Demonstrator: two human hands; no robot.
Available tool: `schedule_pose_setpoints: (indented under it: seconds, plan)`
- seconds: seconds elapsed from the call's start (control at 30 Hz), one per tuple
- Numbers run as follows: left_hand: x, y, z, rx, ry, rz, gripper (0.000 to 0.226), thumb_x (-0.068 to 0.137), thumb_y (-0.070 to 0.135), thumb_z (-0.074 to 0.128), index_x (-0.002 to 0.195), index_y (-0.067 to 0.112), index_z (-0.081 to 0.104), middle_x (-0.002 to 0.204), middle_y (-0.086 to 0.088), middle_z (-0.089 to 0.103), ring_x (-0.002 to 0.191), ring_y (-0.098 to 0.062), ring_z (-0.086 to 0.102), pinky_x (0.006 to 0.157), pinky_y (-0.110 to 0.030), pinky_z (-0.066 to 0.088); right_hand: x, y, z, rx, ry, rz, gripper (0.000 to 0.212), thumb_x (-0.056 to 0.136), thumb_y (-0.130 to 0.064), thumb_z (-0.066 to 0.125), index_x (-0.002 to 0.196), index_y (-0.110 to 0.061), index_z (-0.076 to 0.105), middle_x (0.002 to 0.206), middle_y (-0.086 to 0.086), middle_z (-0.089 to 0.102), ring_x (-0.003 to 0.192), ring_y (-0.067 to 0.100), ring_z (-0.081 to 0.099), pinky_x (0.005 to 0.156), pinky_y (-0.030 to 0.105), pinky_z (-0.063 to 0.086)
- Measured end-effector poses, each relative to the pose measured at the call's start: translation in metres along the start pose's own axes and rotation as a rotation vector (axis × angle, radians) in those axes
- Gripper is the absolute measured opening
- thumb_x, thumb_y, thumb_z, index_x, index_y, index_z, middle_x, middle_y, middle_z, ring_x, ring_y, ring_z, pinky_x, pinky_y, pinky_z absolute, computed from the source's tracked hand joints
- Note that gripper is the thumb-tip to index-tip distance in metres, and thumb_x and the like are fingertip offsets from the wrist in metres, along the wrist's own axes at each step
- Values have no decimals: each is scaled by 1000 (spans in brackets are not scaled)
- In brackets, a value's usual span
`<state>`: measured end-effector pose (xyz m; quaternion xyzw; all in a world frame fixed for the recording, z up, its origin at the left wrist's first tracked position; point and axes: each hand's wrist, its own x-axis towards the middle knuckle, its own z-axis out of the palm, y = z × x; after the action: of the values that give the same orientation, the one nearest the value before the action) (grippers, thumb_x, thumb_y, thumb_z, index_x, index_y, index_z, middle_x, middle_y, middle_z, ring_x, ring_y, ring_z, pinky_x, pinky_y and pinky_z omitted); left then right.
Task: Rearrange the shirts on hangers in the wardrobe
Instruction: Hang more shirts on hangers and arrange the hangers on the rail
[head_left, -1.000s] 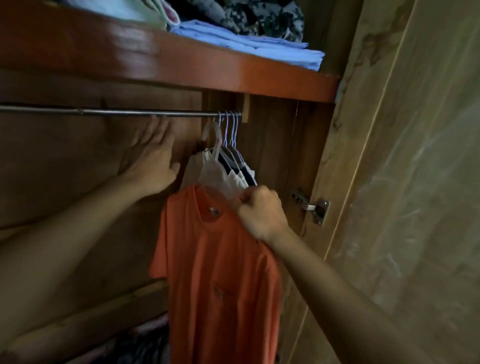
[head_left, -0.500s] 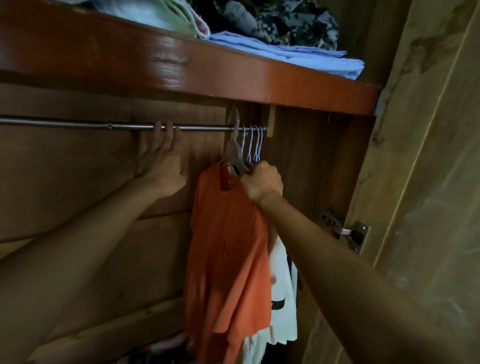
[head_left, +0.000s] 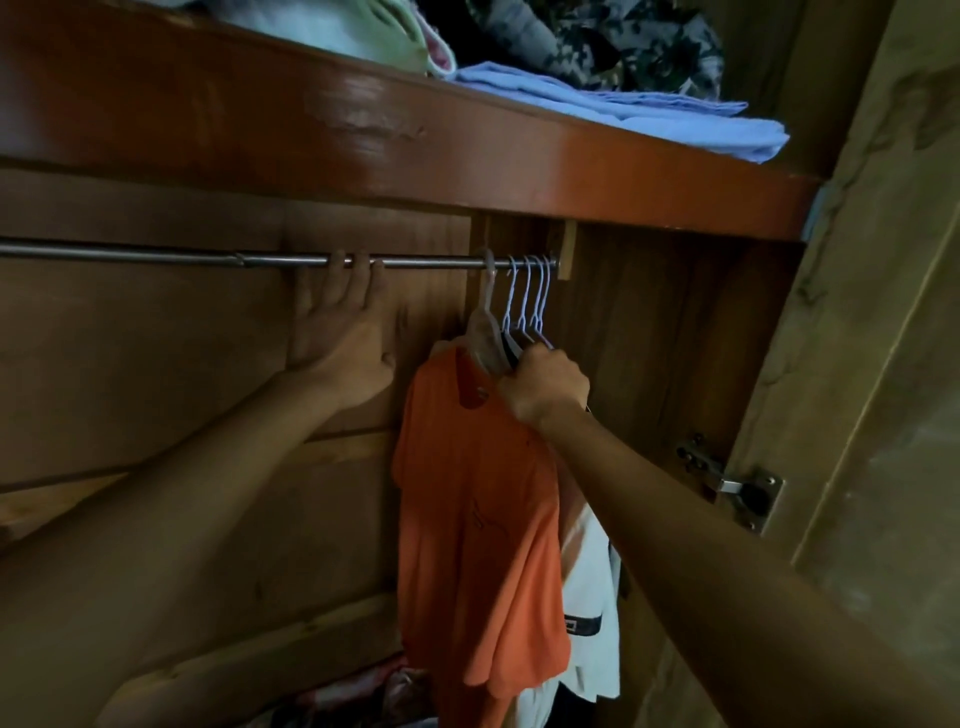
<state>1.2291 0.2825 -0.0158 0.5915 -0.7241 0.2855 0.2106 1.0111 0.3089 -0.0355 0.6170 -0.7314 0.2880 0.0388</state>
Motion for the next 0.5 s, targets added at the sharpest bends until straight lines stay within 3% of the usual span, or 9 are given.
schedule_pose_setpoints:
  seconds: [0.1,0.27,0.37,0.43,0.5]
  plan:
    - [-2,2,-7,-25,-54,-2,101,82,43,64,157,12,4,165,-12,-2,151,-31,-8,120,-54,4,0,1,-4,-58,-31,-7,46,88,-56,62,109,-15,62,107,9,67,97,29,66,83,40,55]
    - [-3,12,-21,-184,-110,7,93,85,38,62,156,11,8,165,-13,-4,151,-28,-9,120,-45,-1,-6,0,-21,-156,-43,-47,58,84,-67,58,110,-15,63,110,10,66,101,32,65,76,36,48]
    - [-8,23,-29,-307,-159,61,80,90,38,58,155,12,20,162,-14,20,149,-28,17,120,-39,15,-16,4,-40,-142,-67,-51,50,78,-60,63,100,-16,66,99,9,66,94,33,66,69,32,45]
    - [-11,29,-34,-414,-240,67,64,92,37,56,149,15,35,150,-12,44,135,-30,42,110,-39,37,-24,10,-55,-127,-133,-58,35,72,-46,64,92,-17,66,89,5,63,87,32,66,67,30,45]
    - [-14,35,-40,-494,-341,65,48,94,37,56,139,21,49,137,-5,57,120,-26,56,97,-38,48,-31,17,-70,-94,-212,-79,26,69,-40,62,85,-20,66,85,3,61,81,29,64,66,29,47]
